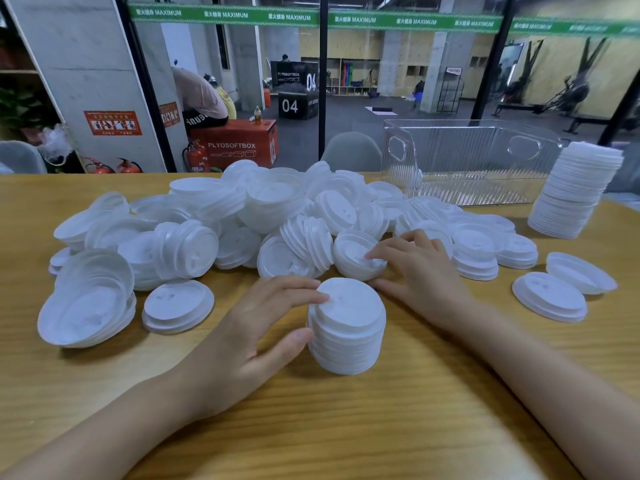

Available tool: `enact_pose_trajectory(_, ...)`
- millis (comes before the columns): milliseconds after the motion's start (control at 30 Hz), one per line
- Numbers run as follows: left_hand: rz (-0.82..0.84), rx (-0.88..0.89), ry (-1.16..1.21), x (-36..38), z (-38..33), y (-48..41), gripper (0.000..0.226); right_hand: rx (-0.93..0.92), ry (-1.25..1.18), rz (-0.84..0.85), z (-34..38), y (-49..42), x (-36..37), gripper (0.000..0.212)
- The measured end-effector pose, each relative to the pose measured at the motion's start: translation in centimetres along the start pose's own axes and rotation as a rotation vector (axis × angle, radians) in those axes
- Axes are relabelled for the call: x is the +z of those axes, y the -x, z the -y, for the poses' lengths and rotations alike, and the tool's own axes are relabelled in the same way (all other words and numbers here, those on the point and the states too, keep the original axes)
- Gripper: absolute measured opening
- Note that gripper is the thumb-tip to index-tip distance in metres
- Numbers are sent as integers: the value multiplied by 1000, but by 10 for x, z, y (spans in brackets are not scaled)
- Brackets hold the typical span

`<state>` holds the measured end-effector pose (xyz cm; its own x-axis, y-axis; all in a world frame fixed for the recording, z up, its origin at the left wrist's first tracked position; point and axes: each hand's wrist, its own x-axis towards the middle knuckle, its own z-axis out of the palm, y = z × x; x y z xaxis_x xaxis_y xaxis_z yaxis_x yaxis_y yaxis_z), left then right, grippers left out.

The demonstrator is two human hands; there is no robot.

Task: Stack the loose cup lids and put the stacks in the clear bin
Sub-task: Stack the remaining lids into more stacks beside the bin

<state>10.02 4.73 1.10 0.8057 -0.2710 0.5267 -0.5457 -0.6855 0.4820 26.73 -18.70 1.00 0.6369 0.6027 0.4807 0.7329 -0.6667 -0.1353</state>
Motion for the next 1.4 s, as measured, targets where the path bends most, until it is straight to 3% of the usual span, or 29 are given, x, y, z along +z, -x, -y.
enact_pose_trajectory(200,4,-5,7,1,1,0,37,13,-20,-62,8,2,-2,16)
enact_pose_trajectory(367,7,-17,16,1,0,1,36,337,-659,-51,15,5,-25,1)
enact_pose_trajectory(467,11,-21,18,0,0,2,36,544,-934,18,14,13,-38,14)
enact_pose_trajectory(600,11,-25,23,1,0,2,36,635,-783,21,8,24,-46,31)
enact_pose_trajectory(733,11,-32,24,1,-1,2,35,683,-797,-13,4,26,-48,37)
enact_pose_trajectory(900,10,-25,21,0,-1,2,36,714,-866,20,0,25,-49,22)
enact_pose_trajectory(1100,11,-31,24,1,1,2,36,648,-481,66,-9,29,-43,4)
enact_pose_trajectory(1200,6,-28,28,1,0,2,36,538,-397,-25,-10,29,-44,3)
enact_pose_trajectory(1267,5,-25,31,1,0,2,36,445,-466,-15,-5,29,-46,11)
enact_pose_trajectory(1400,9,-32,36,1,0,2,36,287,-427,209,-2,32,-42,55)
